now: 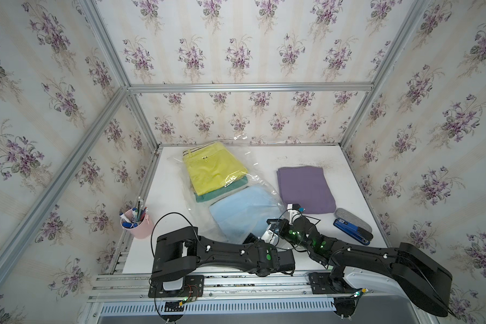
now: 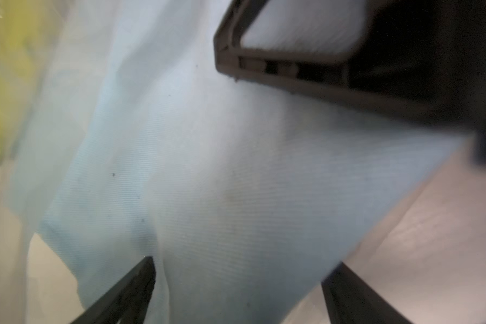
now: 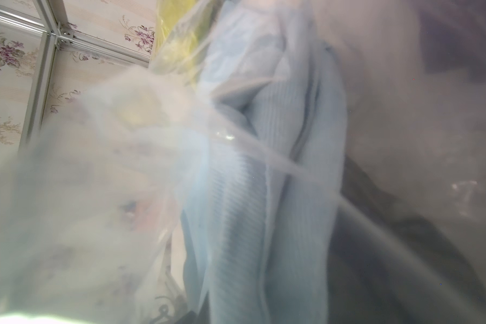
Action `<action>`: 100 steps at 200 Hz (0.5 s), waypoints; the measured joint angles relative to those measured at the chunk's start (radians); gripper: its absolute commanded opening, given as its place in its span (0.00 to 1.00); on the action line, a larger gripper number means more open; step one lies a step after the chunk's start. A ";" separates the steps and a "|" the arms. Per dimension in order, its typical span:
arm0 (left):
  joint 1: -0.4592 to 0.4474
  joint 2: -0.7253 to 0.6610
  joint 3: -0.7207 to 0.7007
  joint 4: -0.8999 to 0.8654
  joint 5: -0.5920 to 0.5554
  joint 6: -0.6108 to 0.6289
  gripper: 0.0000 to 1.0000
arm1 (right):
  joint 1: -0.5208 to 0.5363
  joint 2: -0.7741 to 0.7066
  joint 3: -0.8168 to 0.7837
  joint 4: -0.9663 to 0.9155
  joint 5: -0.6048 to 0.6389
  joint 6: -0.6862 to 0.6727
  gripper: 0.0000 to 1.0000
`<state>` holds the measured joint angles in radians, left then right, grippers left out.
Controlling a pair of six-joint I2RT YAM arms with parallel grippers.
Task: Take the trousers out of the vacuum bag
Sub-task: Adjust the vacuum bag at the center of the board.
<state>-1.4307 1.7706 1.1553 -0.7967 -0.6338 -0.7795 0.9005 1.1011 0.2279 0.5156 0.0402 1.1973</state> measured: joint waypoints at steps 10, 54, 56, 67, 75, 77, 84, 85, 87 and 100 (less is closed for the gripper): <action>0.007 0.004 0.005 -0.008 -0.005 -0.001 0.95 | 0.000 -0.023 0.008 -0.020 -0.002 -0.001 0.00; 0.026 -0.021 0.013 -0.042 -0.045 -0.027 0.98 | 0.000 -0.128 0.026 -0.109 -0.002 -0.012 0.00; 0.026 -0.021 0.013 -0.043 -0.047 -0.026 0.98 | 0.000 -0.133 0.027 -0.114 -0.002 -0.013 0.00; 0.032 -0.021 0.014 -0.044 -0.051 -0.027 0.98 | 0.000 -0.151 0.029 -0.135 -0.001 -0.016 0.00; 0.035 -0.021 0.014 -0.048 -0.052 -0.027 0.98 | 0.000 -0.162 0.032 -0.150 0.000 -0.016 0.00; 0.035 -0.021 0.014 -0.050 -0.052 -0.029 0.98 | 0.000 -0.164 0.033 -0.154 0.000 -0.016 0.00; 0.037 -0.021 0.013 -0.053 -0.052 -0.031 0.97 | 0.000 -0.173 0.037 -0.166 0.000 -0.019 0.00; 0.038 -0.021 0.013 -0.053 -0.053 -0.031 0.97 | 0.000 -0.174 0.038 -0.167 0.001 -0.019 0.00; 0.038 -0.021 0.012 -0.053 -0.052 -0.032 0.97 | 0.000 -0.175 0.039 -0.170 0.001 -0.019 0.00; 0.038 -0.020 -0.002 -0.052 -0.050 -0.035 0.97 | 0.000 -0.185 0.048 -0.188 0.001 -0.021 0.00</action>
<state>-1.3930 1.7504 1.1538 -0.8490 -0.6842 -0.8150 0.9005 0.9161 0.2756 0.3271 0.0410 1.1767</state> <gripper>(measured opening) 0.973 0.154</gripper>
